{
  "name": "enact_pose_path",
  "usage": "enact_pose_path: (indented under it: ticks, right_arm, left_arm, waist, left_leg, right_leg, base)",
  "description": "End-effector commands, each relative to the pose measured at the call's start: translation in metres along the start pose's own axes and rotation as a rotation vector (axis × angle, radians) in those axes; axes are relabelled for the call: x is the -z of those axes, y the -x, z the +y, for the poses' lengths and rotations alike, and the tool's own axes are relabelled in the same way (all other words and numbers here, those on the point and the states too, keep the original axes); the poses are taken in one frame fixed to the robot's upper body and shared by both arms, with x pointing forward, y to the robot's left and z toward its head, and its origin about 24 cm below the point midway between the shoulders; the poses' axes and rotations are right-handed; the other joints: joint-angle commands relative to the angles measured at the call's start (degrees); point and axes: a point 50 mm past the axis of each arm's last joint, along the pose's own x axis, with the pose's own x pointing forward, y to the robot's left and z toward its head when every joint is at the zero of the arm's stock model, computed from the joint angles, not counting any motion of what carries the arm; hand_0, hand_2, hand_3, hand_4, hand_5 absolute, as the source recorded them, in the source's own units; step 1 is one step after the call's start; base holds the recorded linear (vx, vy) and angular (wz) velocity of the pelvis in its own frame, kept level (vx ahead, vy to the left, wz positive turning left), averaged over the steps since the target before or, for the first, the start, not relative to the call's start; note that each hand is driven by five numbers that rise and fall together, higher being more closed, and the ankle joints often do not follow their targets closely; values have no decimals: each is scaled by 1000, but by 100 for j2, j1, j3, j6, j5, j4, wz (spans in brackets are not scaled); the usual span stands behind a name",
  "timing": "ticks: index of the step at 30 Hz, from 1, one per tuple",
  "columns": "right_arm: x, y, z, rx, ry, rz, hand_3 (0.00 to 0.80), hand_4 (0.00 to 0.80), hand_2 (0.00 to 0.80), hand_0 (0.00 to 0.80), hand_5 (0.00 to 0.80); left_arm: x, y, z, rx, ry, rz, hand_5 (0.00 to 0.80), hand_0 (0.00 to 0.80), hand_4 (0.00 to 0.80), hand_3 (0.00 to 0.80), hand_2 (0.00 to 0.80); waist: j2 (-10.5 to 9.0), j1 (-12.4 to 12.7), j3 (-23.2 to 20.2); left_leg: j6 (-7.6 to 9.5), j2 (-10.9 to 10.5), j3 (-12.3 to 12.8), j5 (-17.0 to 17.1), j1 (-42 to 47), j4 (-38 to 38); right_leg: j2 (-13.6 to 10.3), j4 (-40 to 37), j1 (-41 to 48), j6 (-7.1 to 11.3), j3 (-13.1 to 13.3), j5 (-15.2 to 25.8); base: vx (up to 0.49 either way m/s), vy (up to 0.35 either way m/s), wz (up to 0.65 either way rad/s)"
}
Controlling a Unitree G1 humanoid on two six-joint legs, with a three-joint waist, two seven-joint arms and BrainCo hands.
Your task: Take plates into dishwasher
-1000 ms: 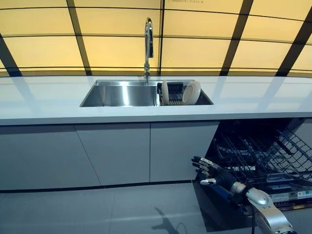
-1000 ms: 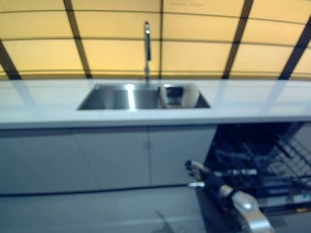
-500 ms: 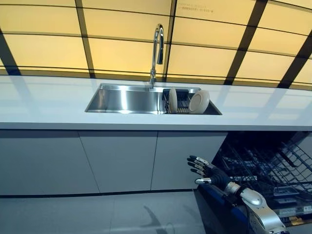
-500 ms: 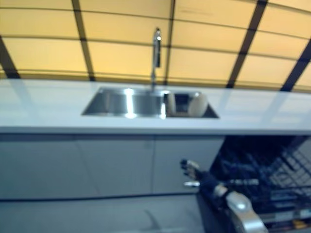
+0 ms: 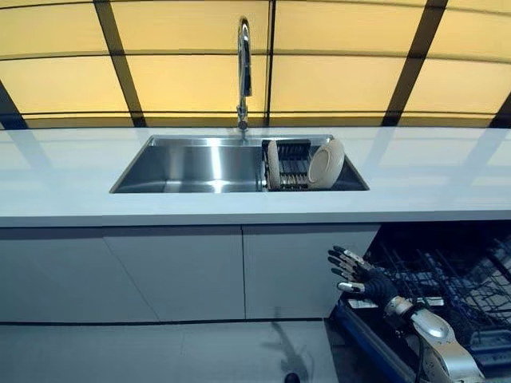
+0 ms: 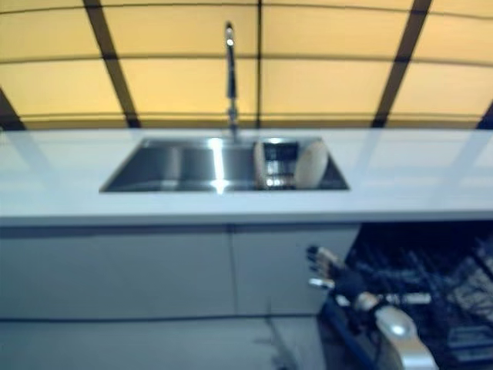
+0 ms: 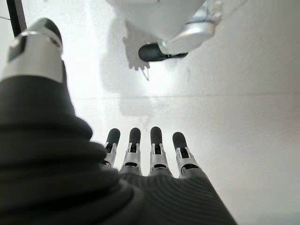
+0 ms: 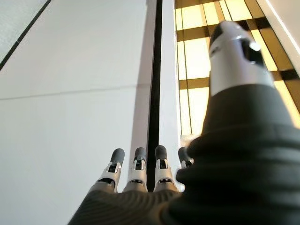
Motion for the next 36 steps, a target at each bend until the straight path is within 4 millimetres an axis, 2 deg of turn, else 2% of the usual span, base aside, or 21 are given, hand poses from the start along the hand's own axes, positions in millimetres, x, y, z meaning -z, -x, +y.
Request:
enact_pose_path:
  ticks: [1, 3, 8, 12, 13, 14, 15, 16, 18, 20, 22, 24, 25, 27, 28, 29, 31, 34, 36]
  right_arm:
    - [-33, -15, 6, -27, 55, -157, 0, 0, 0, 0, 0]
    - [-29, -11, 7, -22, 49, -140, 0, 0, 0, 0, 0]
    - [-22, -4, 4, 1, 33, -115, 0, 0, 0, 0, 0]
    - [-23, 1, -1, 4, 40, -112, 0, 0, 0, 0, 0]
    - [-24, 1, -2, -1, 46, -112, 0, 0, 0, 0, 0]
    - [-27, 0, -3, 1, 55, -118, 0, 0, 0, 0, 0]
    - [-27, 0, -3, 0, 57, -120, 0, 0, 0, 0, 0]
    - [-30, -2, -3, -2, 64, -131, 0, 0, 0, 0, 0]
    - [-33, -3, -3, 19, 68, -158, 0, 0, 0, 0, 0]
    - [-31, -3, -5, 53, 69, -159, 0, 0, 0, 0, 0]
    - [-29, -6, -7, 71, 86, -154, 0, 0, 0, 0, 0]
    - [-33, -8, -10, 70, 88, -152, 0, 0, 0, 0, 0]
    - [-39, -12, -14, 86, 100, -151, 0, 0, 0, 0, 0]
    - [-48, -15, -19, 82, 109, -157, 0, 0, 0, 0, 0]
    - [-56, -18, -22, 58, 101, -176, 0, 0, 0, 0, 0]
    - [-60, -17, -24, 51, 98, -193, 0, 0, 0, 0, 0]
    - [-61, -17, -25, 32, 74, -217, 0, 0, 0, 0, 0]
    - [-68, -13, -28, 14, 83, -242, 0, 0, 0, 0, 0]
    - [-80, -12, -36, 32, 92, -268, 0, 0, 0, 0, 0]
  left_arm:
    - [-2, -1, 24, -68, 14, -13, 0, 0, 0, 0, 0]
    - [1, -1, 22, -70, 3, -13, 0, 0, 0, 0, 0]
    - [-2, -1, 19, -52, -29, -41, 0, 0, 0, 0, 0]
    - [3, -1, 18, -46, -31, -28, 0, 0, 0, 0, 0]
    - [6, -1, 18, -48, -22, -18, 0, 0, 0, 0, 0]
    - [11, -1, 17, -56, -2, 5, 0, 0, 0, 0, 0]
    - [12, -1, 16, -58, 3, 9, 0, 0, 0, 0, 0]
    - [18, 0, 14, -67, 25, 29, 0, 0, 0, 0, 0]
    - [28, 1, 9, -71, 51, 52, 0, 0, 0, 0, 0]
    - [29, 1, 8, -63, 54, 49, 0, 0, 0, 0, 0]
    - [31, 1, 8, -58, 64, 40, 0, 0, 0, 0, 0]
    - [29, 1, 9, -58, 66, 32, 0, 0, 0, 0, 0]
    - [23, 1, 10, -54, 50, 19, 0, 0, 0, 0, 0]
    - [16, 0, 9, -50, 42, 8, 0, 0, 0, 0, 0]
    - [10, 0, 8, -46, 36, -4, 0, 0, 0, 0, 0]
    - [6, 0, 9, -41, 29, -11, 0, 0, 0, 0, 0]
    - [0, -1, 11, -42, 30, -24, 0, 0, 0, 0, 0]
    - [-9, -1, 15, -48, 33, -48, 0, 0, 0, 0, 0]
    - [-11, -1, 22, -72, 25, -50, 0, 0, 0, 0, 0]
  waist:
    - [-303, 39, -120]
    - [-252, -21, -219]
    - [-189, -129, -292]
    - [-177, -168, -388]
    - [-167, -164, -423]
    - [-156, -134, -484]
    - [-159, -128, -497]
    - [-202, -94, -540]
    - [-462, 81, -487]
    - [-522, 227, -383]
    - [-334, 499, -227]
    - [-217, 645, -146]
    - [-133, 803, -92]
    - [-125, 930, -90]
    - [-127, 956, -123]
    - [-125, 901, -179]
    - [-121, 841, -273]
    - [-117, 799, -433]
    - [-161, 819, -560]
  left_leg:
    - [427, -433, 219, -238, 91, 390]
    - [374, -370, 232, -233, 222, 280]
    - [275, -229, 219, -255, 377, 200]
    - [157, -78, 184, -300, 506, 362]
    - [96, 0, 152, -126, 491, 534]
    - [-31, 134, 72, 359, 414, 926]
    - [-57, 153, 61, 494, 385, 1073]
    - [-135, 179, 43, 923, 217, 1693]
    - [-132, -51, 120, 1445, -733, 3258]
    - [-68, -81, 207, 1394, -1456, 3650]
    - [-41, -109, 285, 1456, -1755, 2373]
    - [-110, 64, 364, 1733, -1803, 1549]
    - [-215, 202, 466, 2016, -1991, 818]
    - [-251, 142, 433, 2075, -2113, 262]
    - [-203, 75, 453, 1959, -2109, 43]
    - [-166, 63, 599, 1802, -2019, -15]
    - [-58, -7, 675, 1600, -1831, -62]
    - [55, -90, 694, 1426, -1564, -190]
    - [104, -126, 642, 1376, -1502, -219]
  right_leg:
    - [-362, 273, -321, 240, 241, 557]
    - [-303, 405, -214, 165, 238, 331]
    - [-324, 691, -231, 147, 240, 146]
    - [-244, 759, -218, 11, 158, 5]
    - [-163, 717, -166, -80, 116, -41]
    - [-15, 581, -51, -237, 56, -93]
    - [8, 542, -21, -270, 39, -99]
    - [67, 393, 103, -393, 11, -127]
    - [-1, 240, 445, -618, 111, -209]
    - [20, 218, 678, -672, 194, -289]
    - [255, 129, 1073, -570, 366, -498]
    - [398, 68, 1302, -533, 483, -624]
    - [475, 27, 1535, -523, 522, -779]
    - [474, -23, 1742, -496, 630, -892]
    - [459, -1, 1842, -492, 720, -1012]
    - [405, 26, 1849, -445, 672, -1040]
    - [302, 96, 1821, -371, 566, -1074]
    - [177, 223, 1741, -275, 366, -1079]
    - [126, 245, 1697, -249, 278, -1090]
  base:
    - [333, -54, 16]
    - [289, -45, 4]
    - [254, -63, 2]
    - [207, -108, 9]
    - [197, -149, 9]
    - [169, -139, 8]
    - [165, -157, 1]
    - [167, -164, -6]
    - [239, -219, -18]
    - [242, -64, -30]
    - [379, 112, -56]
    - [356, 149, -65]
    - [355, 139, -52]
    - [315, 140, -66]
    - [253, 181, -75]
    - [178, 160, -58]
    - [132, 143, -50]
    - [158, 82, -6]
    - [137, -8, 32]
